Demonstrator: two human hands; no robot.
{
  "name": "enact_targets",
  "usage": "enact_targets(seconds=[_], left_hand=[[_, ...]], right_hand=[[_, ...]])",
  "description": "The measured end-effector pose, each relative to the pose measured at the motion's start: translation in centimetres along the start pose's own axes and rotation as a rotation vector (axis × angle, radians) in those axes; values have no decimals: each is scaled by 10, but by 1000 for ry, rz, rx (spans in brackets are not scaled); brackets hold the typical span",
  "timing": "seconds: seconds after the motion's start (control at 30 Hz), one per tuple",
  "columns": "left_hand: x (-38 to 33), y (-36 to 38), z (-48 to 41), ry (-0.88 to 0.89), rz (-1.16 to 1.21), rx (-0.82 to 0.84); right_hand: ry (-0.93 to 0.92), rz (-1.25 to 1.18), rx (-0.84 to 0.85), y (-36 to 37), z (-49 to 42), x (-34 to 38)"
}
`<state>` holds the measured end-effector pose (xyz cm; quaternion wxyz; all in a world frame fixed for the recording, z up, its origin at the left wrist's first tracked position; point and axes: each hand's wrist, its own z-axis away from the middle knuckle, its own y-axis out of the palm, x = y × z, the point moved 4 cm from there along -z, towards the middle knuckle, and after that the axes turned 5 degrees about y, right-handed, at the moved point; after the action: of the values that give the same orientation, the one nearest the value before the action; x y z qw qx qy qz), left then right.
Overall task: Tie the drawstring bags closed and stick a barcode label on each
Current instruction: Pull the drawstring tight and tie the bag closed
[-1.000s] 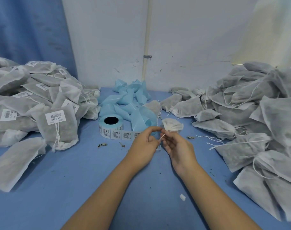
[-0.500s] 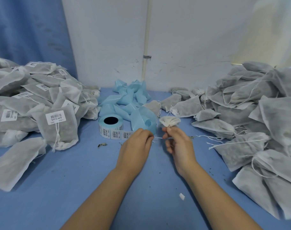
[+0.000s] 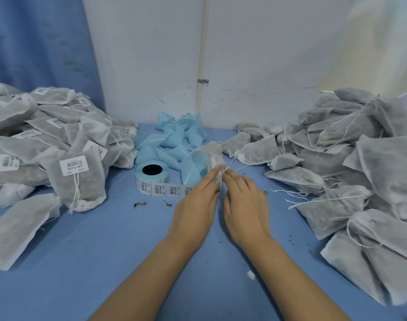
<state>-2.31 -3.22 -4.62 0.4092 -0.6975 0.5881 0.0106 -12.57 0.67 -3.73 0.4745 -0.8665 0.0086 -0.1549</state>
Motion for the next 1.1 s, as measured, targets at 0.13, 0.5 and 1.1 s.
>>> enact_targets(seconds=[0.13,0.5,1.1], left_hand=[[5,0,-1,-44,157,-29],[6,8,2,-83,91,72],[16,4,5,-304,233,-34]], right_hand=[[-42,-114,-98,-3,3,5],[297,-810,-259,7,1,-21],[198,-917,23,8,-2,-13]])
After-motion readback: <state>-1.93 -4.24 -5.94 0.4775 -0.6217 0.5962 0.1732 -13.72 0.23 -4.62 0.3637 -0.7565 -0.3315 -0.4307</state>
